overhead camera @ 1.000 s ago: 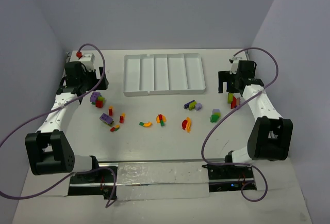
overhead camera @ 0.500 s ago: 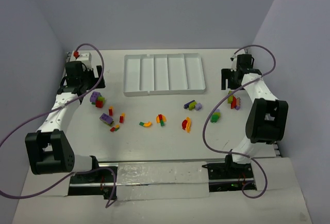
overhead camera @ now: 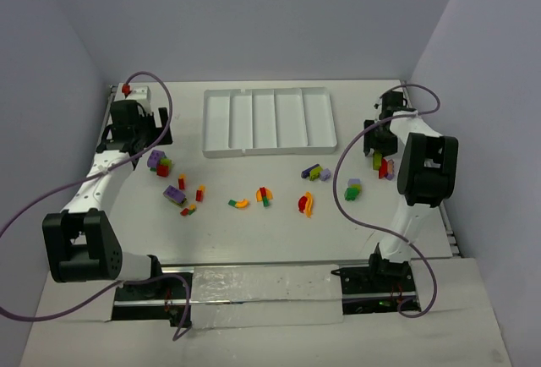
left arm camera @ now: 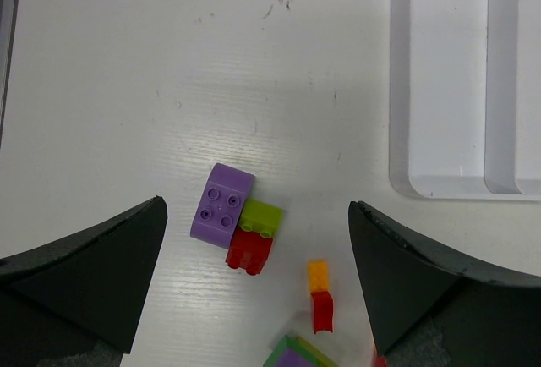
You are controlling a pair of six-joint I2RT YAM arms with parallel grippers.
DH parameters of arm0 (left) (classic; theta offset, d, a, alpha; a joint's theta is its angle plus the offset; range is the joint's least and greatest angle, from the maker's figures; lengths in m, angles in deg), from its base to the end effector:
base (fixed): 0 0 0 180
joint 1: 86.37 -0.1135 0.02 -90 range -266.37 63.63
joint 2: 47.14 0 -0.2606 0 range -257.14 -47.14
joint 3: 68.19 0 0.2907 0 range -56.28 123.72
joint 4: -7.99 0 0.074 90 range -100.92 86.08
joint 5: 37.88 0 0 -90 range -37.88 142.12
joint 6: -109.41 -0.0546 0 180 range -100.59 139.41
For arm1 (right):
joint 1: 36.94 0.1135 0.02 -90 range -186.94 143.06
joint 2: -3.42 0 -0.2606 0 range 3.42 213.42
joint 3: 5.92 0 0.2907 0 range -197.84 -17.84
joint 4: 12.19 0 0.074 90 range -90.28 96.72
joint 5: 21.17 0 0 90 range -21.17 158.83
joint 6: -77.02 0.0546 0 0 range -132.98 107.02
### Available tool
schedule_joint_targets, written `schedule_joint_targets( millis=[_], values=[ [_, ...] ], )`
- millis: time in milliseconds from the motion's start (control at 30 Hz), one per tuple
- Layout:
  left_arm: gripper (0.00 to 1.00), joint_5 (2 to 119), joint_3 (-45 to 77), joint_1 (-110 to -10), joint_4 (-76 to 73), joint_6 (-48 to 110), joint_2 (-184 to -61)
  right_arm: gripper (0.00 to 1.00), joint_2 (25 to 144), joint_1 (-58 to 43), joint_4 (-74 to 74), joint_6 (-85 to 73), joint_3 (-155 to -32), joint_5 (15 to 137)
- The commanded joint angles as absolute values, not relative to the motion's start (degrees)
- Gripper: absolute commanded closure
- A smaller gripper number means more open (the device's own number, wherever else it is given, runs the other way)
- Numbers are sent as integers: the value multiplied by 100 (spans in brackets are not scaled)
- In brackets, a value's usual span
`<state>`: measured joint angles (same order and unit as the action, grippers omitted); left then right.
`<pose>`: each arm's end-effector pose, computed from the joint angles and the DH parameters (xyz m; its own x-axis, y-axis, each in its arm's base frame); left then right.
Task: Sort the legos into containers by color
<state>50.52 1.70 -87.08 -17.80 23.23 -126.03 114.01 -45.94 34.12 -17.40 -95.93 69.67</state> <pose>0.3625 0.0060 0.2504 -0.5669 -0.0736 -0.8205 -0.0732 0.9966 -0.0388 0.4290 -0.0671 0.1370 -0.9173 0.0673 -0.3924 0.0803 0.9966 -0.0168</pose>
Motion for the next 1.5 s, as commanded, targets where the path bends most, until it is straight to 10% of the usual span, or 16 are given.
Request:
schedule_joint_targets(
  millis=[0, 367, 533, 1133, 1467],
  values=[
    [1, 4935, 321, -8689, -1549, 2296, -12701, 39, 11568, -4643, 3527, -1590, -9921, 6897],
    [1, 4922, 440, -8686, -1583, 2278, -12880, 61, 11757, -4643, 3570, -1530, -10001, 6763],
    [1, 5063, 530, -8689, -1672, 2189, -12898, 100, 11724, -4643, 3611, -1536, -10003, 6762],
    [10, 10012, 1240, -7862, -1475, 3117, -12968, 100, 9529, -4381, 2804, -806, -10248, 14188],
    [17, 11888, 41, -7079, 3012, 6937, -13313, 100, 9718, -2747, 3504, -1713, -10555, 15970]
  ],
)
